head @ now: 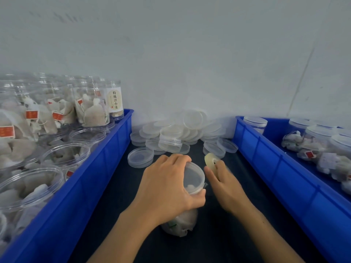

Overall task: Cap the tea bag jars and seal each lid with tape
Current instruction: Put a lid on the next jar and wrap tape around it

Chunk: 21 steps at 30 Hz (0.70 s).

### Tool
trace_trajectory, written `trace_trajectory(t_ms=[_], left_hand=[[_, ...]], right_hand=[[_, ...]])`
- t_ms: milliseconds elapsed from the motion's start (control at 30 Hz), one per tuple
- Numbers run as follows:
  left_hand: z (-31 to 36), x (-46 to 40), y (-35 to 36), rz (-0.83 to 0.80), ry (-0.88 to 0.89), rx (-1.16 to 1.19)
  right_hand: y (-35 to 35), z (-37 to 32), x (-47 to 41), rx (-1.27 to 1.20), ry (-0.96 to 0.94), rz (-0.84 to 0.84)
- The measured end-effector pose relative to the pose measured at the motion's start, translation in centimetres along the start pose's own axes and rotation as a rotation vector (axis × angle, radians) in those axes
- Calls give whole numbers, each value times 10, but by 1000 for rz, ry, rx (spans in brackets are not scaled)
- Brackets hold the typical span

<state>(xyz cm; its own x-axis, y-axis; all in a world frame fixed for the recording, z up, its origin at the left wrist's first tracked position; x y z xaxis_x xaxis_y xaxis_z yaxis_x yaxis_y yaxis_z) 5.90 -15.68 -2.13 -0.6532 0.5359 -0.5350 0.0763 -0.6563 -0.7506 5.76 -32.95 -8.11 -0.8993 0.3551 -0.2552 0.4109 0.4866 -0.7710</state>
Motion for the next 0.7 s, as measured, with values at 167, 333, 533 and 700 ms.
trace_trajectory(t_ms=[167,333,533,700], left_hand=[[-9,-1,-4,6,-13,43],[-19,-2,-4,-13,3,151],[-30,-1,-2,139,-22,473],[-56,4,9,339,-272,853]], right_hand=[[0,3,2,182,-56,92],[18,-12,7,325,-169,75],[41,-10,12,584,-214,-38],[4,-20,19,-123,-135,181]])
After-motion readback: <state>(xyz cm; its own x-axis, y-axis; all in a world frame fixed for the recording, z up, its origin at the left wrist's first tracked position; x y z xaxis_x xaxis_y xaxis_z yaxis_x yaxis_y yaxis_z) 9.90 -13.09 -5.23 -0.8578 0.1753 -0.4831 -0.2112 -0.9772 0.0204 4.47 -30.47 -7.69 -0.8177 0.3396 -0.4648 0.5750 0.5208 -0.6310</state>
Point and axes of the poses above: each hand's wrist, its own x-axis away from the middle knuckle, its own y-axis out of the palm, z = x × y, the point moved 6 cm from there along -x, towards the middle knuckle, and after that the axes turned 9 degrees about x, right-handed, at the moved point
